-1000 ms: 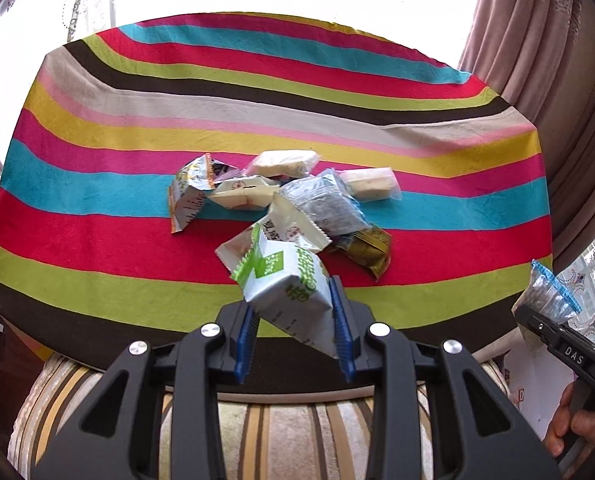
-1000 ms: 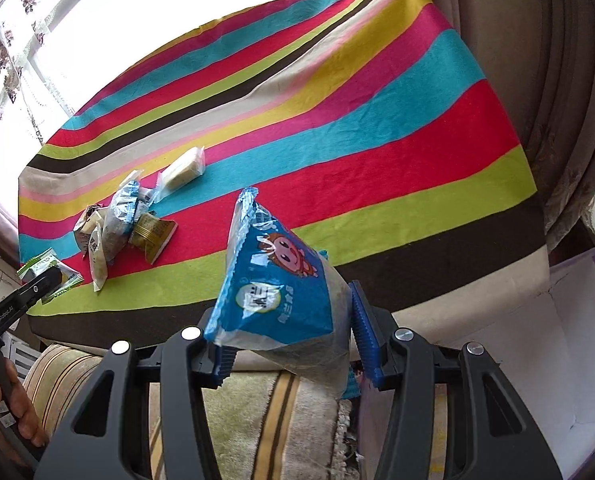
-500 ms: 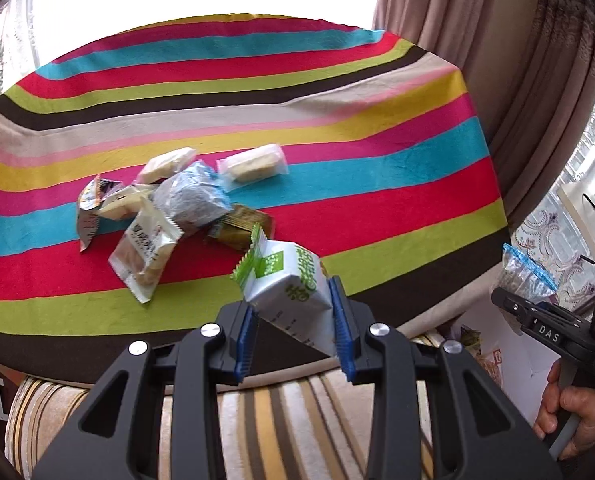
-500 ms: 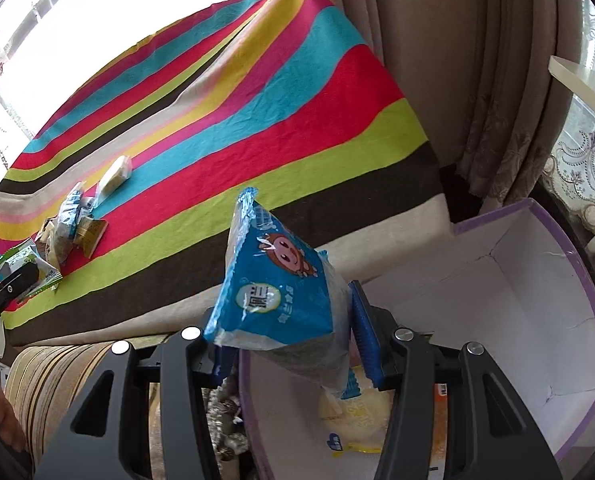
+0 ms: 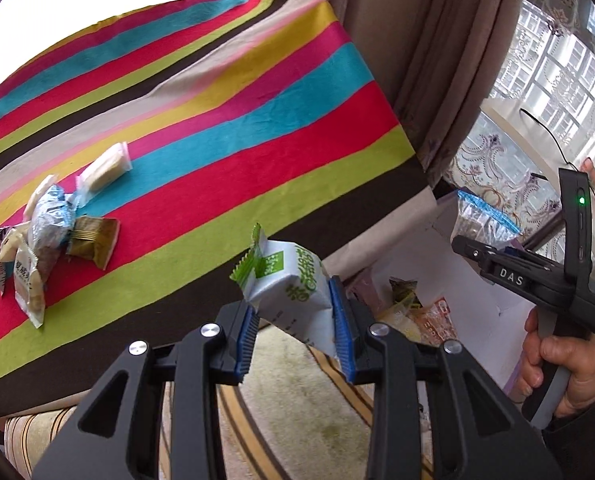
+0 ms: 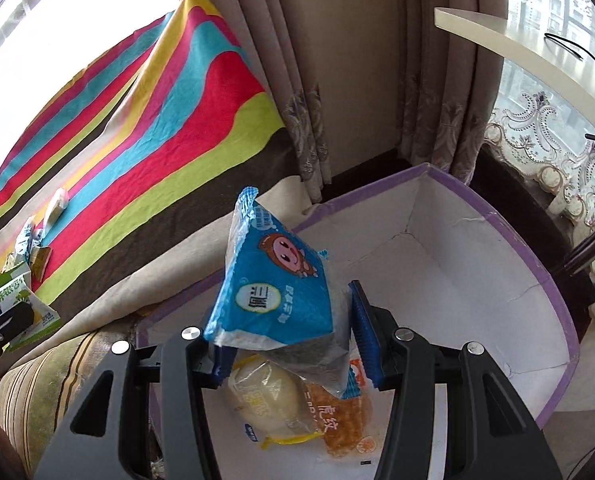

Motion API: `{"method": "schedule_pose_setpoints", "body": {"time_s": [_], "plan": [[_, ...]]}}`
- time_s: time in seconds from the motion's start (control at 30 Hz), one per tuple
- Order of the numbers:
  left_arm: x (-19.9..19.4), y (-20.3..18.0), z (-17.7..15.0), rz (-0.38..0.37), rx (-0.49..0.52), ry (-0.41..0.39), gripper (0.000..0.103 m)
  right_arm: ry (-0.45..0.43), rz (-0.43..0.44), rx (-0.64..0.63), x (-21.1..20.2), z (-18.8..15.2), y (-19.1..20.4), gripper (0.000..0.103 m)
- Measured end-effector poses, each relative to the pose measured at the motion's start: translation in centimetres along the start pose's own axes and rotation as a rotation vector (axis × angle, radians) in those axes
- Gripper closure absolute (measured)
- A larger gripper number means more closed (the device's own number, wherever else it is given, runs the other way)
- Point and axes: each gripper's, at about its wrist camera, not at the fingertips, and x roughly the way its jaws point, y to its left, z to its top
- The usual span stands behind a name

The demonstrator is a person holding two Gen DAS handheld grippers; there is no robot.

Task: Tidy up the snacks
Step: 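Open the left tool while the right tool opens, dropping both snacks into the box, then withdraw both tools from the box back over the snack pile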

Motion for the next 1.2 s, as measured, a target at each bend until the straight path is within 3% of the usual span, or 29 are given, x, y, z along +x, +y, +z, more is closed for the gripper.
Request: {"method": "schedule_pose_setpoints", "body": {"time_s": [0.4,0.47,0.5,0.53,0.67,0.8,0.9,1.0,1.13,1.2], "plan": [[1.6,-5.7,0.0,-0.109,0.17,0.067,0.068,-0.019,-0.053,0.04,-0.4,-0.1,-2.5,0.051],[1.7,-6.0,0.0,-0.136,0.18,0.077,0.059,-0.028,-0.064,0.043,-0.7,-0.1,-2.7,0.05],[1.7,-5.9,0.0,-0.141,0.18,0.075,0.044,-0.03,-0.066,0.044,-0.7,-0.1,-2.7,0.05],[1.7,-5.8,0.0,-0.144,0.176,0.072,0.039,-0.035,-0.062,0.043,-1.0,-0.1,-2.6,0.05],[1.6,-5.3,0.2,-0.138,0.146,0.068,0.036,-0.047,-0.066,0.034,-1.4,0.1,-2.2,0.041],[1.1,-4.7,0.2,-0.092,0.137,0.042,0.026,-0.062,-0.064,0.01,-1.7,0.3,-1.5,0.032],[0.7,-4.2,0.2,-0.044,0.132,0.023,0.026,-0.08,-0.068,-0.02,-2.2,0.4,-0.6,0.025],[0.2,-4.0,0.2,0.049,0.139,-0.009,0.024,-0.108,-0.089,-0.068,-2.8,0.6,0.7,0.017],[-0.6,-3.5,0.3,0.222,0.147,-0.07,0.02,-0.136,-0.129,-0.138,-3.5,0.8,2.9,0.016],[-1.2,-2.8,0.5,0.27,0.131,-0.101,0.015,-0.145,-0.162,-0.154,-3.7,1.0,4.0,0.016]]}}
